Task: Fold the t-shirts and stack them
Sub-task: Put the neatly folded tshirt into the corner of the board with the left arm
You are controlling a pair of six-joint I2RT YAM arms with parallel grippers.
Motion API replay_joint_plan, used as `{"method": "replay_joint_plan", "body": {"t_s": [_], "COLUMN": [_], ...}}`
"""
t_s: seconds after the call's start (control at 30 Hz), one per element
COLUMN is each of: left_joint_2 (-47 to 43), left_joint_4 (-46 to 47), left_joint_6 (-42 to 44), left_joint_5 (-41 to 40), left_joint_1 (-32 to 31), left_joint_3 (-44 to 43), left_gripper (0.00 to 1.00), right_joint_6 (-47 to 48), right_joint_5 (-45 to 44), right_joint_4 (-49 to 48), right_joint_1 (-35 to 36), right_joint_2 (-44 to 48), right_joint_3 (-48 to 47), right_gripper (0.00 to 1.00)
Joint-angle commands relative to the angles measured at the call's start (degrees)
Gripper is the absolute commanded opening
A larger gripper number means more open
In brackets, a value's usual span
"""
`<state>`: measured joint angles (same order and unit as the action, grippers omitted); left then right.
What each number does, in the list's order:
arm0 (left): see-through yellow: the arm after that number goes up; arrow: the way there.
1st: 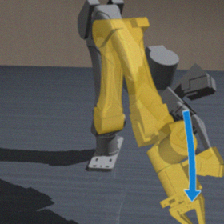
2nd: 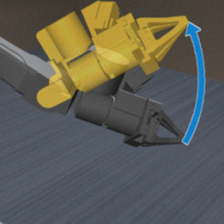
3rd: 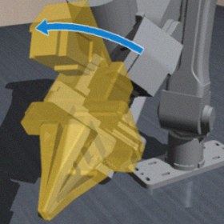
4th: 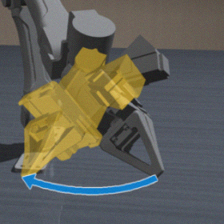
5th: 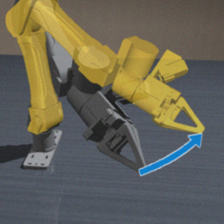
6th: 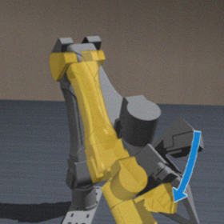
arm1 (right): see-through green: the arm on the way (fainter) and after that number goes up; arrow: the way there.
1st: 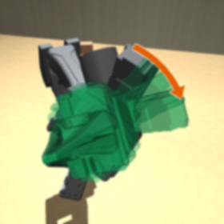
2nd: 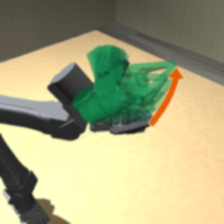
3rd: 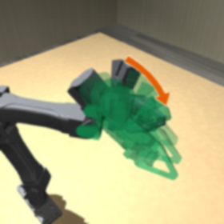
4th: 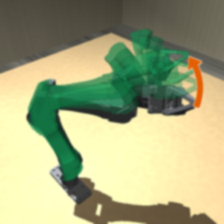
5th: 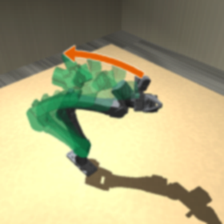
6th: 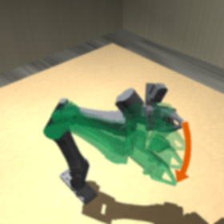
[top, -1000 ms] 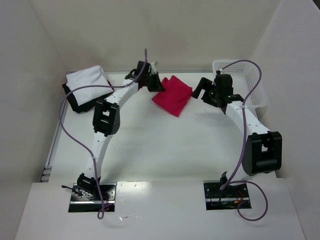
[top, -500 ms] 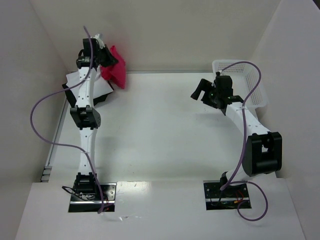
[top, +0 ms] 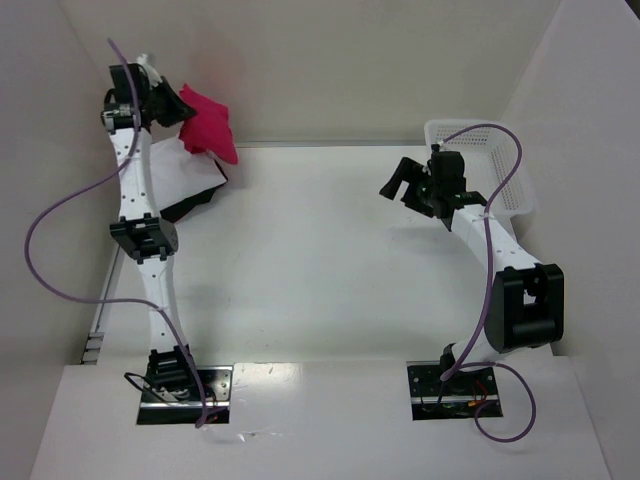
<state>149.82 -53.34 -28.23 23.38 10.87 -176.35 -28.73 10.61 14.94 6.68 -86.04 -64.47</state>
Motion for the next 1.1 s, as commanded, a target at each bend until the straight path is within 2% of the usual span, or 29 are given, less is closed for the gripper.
{"method": "replay_joint_plan", "body": {"t_s": [0.0,0.23,0.47,0.57,0.8,1.07], "left_joint_2": [-10.32,-14.64,-10.61,-10.60,-13.41,-12.19], "left_joint_4": [2.37,1.13,-2.56,-0.19,8.07,13.17], "left_joint_6": [1.33,3.09,5.46,4.85,1.69,-1.65], "left_joint_5": [1.58,-0.25,-0.17,1.85,13.97,18.28], "left_joint_1": [3.97,6.52,7.14,7.14,7.14,4.25], "left_joint_3": [-0.31,4.34,8.48,8.48,9.80,6.03], "left_gripper": [0.00,0.00,0.00,0.00,0.00,0.00], "right_joint_6": [-0.54,-1.06,-1.06,-1.59,-2.29,-1.77], "right_joint_5": [1.25,2.31,2.31,2.31,1.78,0.64], "right_joint_4": [-3.43,-3.95,-3.95,-3.95,-3.95,-2.38], "right_joint_1": [-0.44,-0.44,-0.44,-0.44,-0.44,-0.44], "right_joint_2": [0.79,0.79,1.31,2.54,5.26,7.03], "right_joint_3": [0.83,1.36,1.98,2.50,4.96,4.44], "right_gripper": [1.00,1.00,1.00,1.00,1.00,1.00]}}
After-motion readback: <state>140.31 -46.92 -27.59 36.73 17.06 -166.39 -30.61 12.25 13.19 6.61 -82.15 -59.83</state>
